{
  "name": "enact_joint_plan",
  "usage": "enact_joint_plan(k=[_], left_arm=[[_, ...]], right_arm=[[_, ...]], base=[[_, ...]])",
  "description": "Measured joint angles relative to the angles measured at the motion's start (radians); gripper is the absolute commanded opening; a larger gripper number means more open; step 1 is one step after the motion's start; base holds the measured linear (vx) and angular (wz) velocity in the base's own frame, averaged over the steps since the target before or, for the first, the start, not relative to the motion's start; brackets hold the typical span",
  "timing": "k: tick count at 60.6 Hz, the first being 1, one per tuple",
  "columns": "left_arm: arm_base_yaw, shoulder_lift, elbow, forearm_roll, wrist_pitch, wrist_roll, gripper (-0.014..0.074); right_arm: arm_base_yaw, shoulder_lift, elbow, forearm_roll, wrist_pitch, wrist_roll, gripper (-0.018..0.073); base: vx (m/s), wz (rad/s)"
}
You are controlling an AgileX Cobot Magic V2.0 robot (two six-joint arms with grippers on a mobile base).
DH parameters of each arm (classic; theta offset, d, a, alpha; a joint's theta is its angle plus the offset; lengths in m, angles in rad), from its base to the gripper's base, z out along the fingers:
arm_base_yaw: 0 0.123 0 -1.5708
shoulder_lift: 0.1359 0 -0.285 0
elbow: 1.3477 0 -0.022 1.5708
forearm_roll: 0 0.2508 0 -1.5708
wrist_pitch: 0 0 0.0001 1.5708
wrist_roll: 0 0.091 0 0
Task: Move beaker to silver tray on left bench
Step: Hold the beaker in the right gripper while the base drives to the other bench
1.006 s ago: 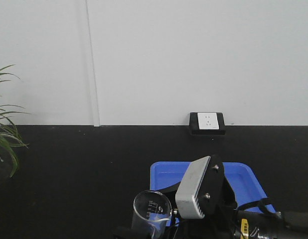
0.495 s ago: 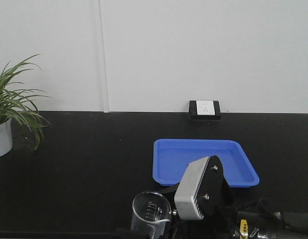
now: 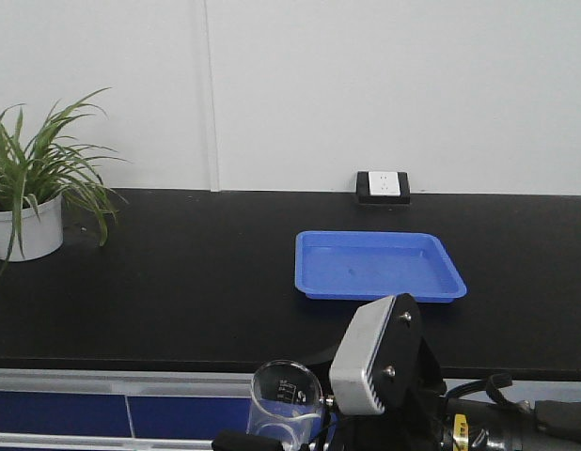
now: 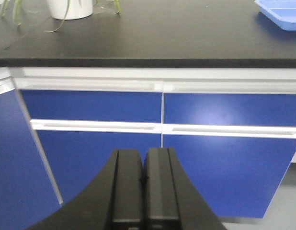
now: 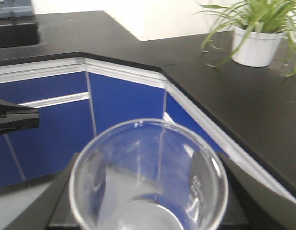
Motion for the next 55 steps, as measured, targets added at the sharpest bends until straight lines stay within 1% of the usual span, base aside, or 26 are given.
enact_joint_plan(k=[14,27,40,55], left_arm=[[0.000,0.000,0.000,0.000,0.000,0.000,0.0001],[0.000,0.000,0.000,0.000,0.000,0.000,0.0001],[0.000,0.000,0.000,0.000,0.000,0.000,0.0001],[0.000,0.000,0.000,0.000,0.000,0.000,0.0001]], right_arm=[[0.000,0.000,0.000,0.000,0.000,0.000,-0.0014],[0.000,0.000,0.000,0.000,-0.001,0.000,-0.0014],[0.000,0.000,0.000,0.000,-0.001,0.000,-0.0014],[0.000,0.000,0.000,0.000,-0.001,0.000,-0.0014]], base=[[-0.21,0.23],[-0.13,0.40],[-0.09,0.51],[-0.06,0.65]])
